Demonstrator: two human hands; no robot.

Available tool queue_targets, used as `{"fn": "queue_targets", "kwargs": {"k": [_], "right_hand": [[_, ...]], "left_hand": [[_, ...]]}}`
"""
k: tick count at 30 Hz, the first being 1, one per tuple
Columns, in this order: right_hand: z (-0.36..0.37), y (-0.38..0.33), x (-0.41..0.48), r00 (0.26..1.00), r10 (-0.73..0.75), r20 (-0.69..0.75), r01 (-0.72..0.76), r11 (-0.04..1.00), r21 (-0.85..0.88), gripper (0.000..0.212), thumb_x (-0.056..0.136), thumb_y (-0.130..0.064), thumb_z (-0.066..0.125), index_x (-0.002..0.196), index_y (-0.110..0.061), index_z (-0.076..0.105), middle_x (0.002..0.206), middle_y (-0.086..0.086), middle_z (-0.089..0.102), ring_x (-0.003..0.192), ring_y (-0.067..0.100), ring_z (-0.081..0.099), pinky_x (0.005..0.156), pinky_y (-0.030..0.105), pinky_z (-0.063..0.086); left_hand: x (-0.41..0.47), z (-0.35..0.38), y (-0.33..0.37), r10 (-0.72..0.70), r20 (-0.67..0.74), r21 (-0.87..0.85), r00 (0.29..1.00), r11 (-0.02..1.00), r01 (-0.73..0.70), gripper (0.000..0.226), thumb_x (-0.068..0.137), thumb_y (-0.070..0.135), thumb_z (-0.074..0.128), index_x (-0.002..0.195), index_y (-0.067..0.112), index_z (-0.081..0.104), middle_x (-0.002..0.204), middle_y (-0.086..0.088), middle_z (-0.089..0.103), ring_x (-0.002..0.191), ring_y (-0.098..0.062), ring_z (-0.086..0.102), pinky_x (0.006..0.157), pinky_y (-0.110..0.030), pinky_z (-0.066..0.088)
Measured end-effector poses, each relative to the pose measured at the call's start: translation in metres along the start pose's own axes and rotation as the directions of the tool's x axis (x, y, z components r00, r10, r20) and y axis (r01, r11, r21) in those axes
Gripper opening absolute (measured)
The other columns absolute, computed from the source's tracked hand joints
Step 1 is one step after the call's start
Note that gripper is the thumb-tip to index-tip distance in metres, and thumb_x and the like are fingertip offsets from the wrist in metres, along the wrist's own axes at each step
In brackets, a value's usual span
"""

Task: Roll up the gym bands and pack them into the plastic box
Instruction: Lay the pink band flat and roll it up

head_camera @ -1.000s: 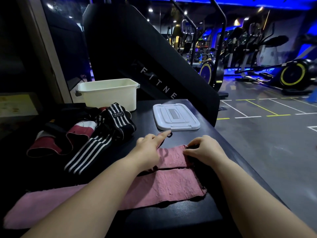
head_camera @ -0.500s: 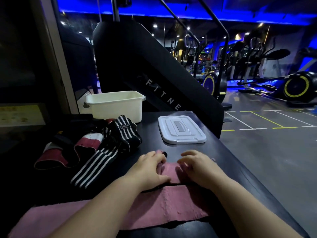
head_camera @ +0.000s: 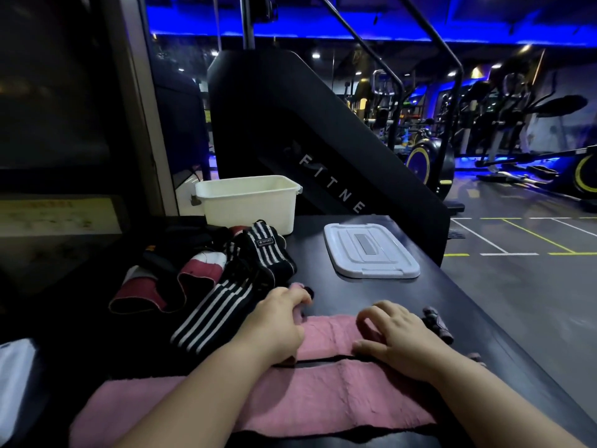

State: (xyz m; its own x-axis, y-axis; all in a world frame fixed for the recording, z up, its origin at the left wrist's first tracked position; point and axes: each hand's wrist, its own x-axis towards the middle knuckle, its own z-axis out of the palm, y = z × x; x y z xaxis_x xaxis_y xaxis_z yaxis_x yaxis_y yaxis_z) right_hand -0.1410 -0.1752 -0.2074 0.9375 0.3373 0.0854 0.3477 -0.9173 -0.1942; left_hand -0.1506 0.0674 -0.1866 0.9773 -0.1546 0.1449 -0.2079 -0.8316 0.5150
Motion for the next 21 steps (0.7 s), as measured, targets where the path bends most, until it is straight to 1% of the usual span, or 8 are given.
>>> {"fn": "queue_targets", "kwargs": {"k": [2, 4, 7, 9, 13, 16, 18, 21], "right_hand": [[-0.002, -0.003, 0.000, 1.000, 0.006, 0.020, -0.005, 1.000, -0.008, 0.110, 0.044, -0.103, 0.000, 0.122, -0.040, 0.046, 0.127, -0.016, 0.042, 0.125, 0.010, 0.039, 0.102, 0.029, 0.032], [-0.007, -0.008, 0.000, 0.997, 0.017, 0.077, -0.017, 1.000, -0.007, 0.092, 0.059, -0.099, 0.021, 0.123, -0.038, 0.045, 0.136, -0.017, 0.040, 0.131, 0.011, 0.035, 0.106, 0.031, 0.030], [-0.019, -0.019, 0.004, 0.983, 0.072, 0.171, -0.073, 0.997, 0.002, 0.053, 0.083, -0.064, 0.056, 0.123, -0.031, 0.046, 0.148, -0.011, 0.035, 0.138, 0.014, 0.030, 0.110, 0.032, 0.029], [-0.025, -0.030, 0.007, 0.975, 0.101, 0.196, -0.094, 0.995, -0.044, 0.047, 0.086, -0.057, 0.054, 0.120, -0.026, 0.050, 0.142, -0.005, 0.042, 0.134, 0.017, 0.034, 0.109, 0.034, 0.029], [-0.023, -0.053, 0.016, 0.998, 0.056, 0.029, -0.053, 0.994, -0.099, 0.050, 0.092, -0.059, 0.043, 0.121, -0.020, 0.053, 0.132, 0.000, 0.049, 0.125, 0.020, 0.042, 0.110, 0.037, 0.027], [-0.007, -0.064, 0.014, 0.994, -0.048, 0.099, 0.051, 0.998, -0.031, 0.052, 0.100, -0.046, 0.039, 0.148, -0.031, 0.030, 0.158, -0.002, 0.026, 0.144, 0.019, 0.024, 0.117, 0.035, 0.020], [0.004, -0.063, 0.013, 0.982, -0.070, 0.178, 0.082, 0.995, -0.060, 0.052, 0.103, -0.041, 0.031, 0.153, -0.035, 0.018, 0.163, -0.004, 0.012, 0.150, 0.015, 0.008, 0.121, 0.037, 0.009], [0.009, -0.060, 0.014, 0.979, -0.047, 0.199, 0.062, 0.995, -0.072, 0.052, 0.104, -0.043, 0.025, 0.154, -0.035, 0.011, 0.163, -0.006, 0.006, 0.150, 0.013, 0.002, 0.122, 0.038, 0.003]], "left_hand": [[-0.002, -0.005, -0.010, 0.006, -0.005, 0.002, 1.000, 1.000, -0.006, 0.036, 0.088, 0.014, 0.054, 0.120, 0.030, 0.059, 0.127, 0.004, 0.049, 0.120, -0.015, 0.052, 0.102, -0.030, 0.041], [-0.006, -0.007, -0.016, 0.019, 0.025, -0.011, 1.000, 1.000, -0.019, 0.032, 0.092, 0.016, 0.053, 0.120, 0.030, 0.061, 0.129, 0.006, 0.047, 0.122, -0.012, 0.051, 0.104, -0.026, 0.039], [-0.012, -0.005, -0.015, 0.038, 0.047, 0.045, 0.998, 0.998, -0.040, 0.031, 0.093, 0.020, 0.048, 0.116, 0.036, 0.062, 0.133, 0.012, 0.046, 0.122, -0.018, 0.048, 0.106, -0.030, 0.038], [-0.015, -0.004, -0.015, 0.021, 0.054, 0.076, 0.998, 0.997, -0.025, 0.032, 0.094, 0.021, 0.044, 0.114, 0.037, 0.063, 0.135, 0.014, 0.045, 0.124, -0.021, 0.042, 0.108, -0.032, 0.034], [-0.015, -0.001, -0.018, -0.027, 0.076, 0.043, 0.997, 0.999, 0.023, 0.023, 0.094, 0.041, 0.048, 0.111, 0.040, 0.063, 0.134, 0.016, 0.043, 0.125, -0.019, 0.035, 0.109, -0.033, 0.030], [-0.016, 0.001, -0.019, -0.019, 0.073, 0.108, 0.997, 0.994, 0.012, 0.026, 0.089, 0.048, 0.056, 0.113, 0.040, 0.060, 0.134, 0.015, 0.041, 0.122, -0.020, 0.036, 0.107, -0.032, 0.033], [-0.017, 0.000, -0.021, -0.024, 0.058, 0.107, 0.998, 0.994, 0.018, 0.025, 0.087, 0.042, 0.056, 0.112, 0.041, 0.059, 0.132, 0.016, 0.042, 0.120, -0.020, 0.039, 0.105, -0.032, 0.035], [-0.016, -0.004, -0.028, -0.029, 0.059, 0.088, 0.998, 0.996, 0.024, 0.026, 0.084, 0.037, 0.056, 0.109, 0.044, 0.060, 0.126, 0.017, 0.045, 0.117, -0.018, 0.045, 0.104, -0.034, 0.039]]}}
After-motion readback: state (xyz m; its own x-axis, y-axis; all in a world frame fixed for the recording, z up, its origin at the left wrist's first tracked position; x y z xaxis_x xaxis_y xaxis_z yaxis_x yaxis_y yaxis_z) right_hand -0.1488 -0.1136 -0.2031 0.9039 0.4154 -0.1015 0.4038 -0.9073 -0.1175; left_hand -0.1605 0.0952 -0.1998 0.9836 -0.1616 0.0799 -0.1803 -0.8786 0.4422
